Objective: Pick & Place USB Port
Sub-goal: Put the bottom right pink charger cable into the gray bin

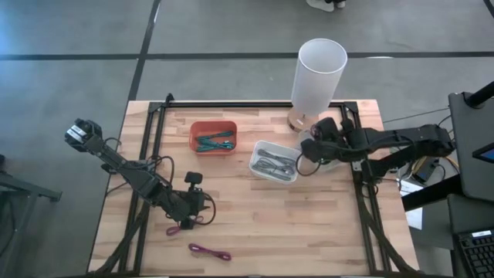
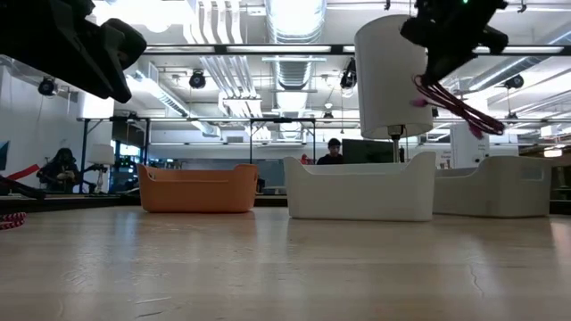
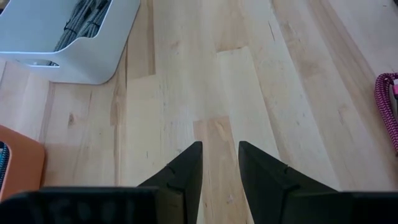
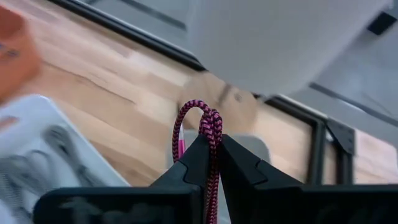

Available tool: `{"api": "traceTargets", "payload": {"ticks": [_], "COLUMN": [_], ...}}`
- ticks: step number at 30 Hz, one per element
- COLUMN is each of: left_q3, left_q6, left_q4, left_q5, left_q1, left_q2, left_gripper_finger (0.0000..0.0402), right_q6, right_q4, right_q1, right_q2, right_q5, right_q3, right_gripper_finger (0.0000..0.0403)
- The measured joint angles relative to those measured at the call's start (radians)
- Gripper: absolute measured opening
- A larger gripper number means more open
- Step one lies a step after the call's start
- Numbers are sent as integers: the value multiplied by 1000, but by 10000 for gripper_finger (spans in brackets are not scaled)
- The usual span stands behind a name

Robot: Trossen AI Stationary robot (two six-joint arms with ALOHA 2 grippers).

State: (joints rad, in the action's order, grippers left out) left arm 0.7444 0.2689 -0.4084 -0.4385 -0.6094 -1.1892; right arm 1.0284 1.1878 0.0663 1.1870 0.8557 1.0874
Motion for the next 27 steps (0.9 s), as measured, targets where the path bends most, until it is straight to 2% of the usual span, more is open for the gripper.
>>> {"api": "traceTargets", "payload": {"ticks": [7, 15, 21, 27], "left_q3": [-18, -30, -29, -29], "left_q6": [-1, -4, -6, -6], "left_q4": [22, 42, 53, 60], "left_q5": [0, 0, 0, 0], "left_q1": [0, 0, 0, 0], "left_q2": [0, 0, 0, 0], "left_gripper_finger": [115, 115, 115, 115], "right_q6": [46, 145, 127, 116], "right_q4": [28, -2, -118, -133], "right_q1": [-47, -48, -48, -48], "right_q2": [0, 0, 0, 1], "right_q5": [-25, -17, 12, 32], "right_q3": [-78, -219, -308, -318], "right_gripper_finger": [28, 28, 28, 28]}}
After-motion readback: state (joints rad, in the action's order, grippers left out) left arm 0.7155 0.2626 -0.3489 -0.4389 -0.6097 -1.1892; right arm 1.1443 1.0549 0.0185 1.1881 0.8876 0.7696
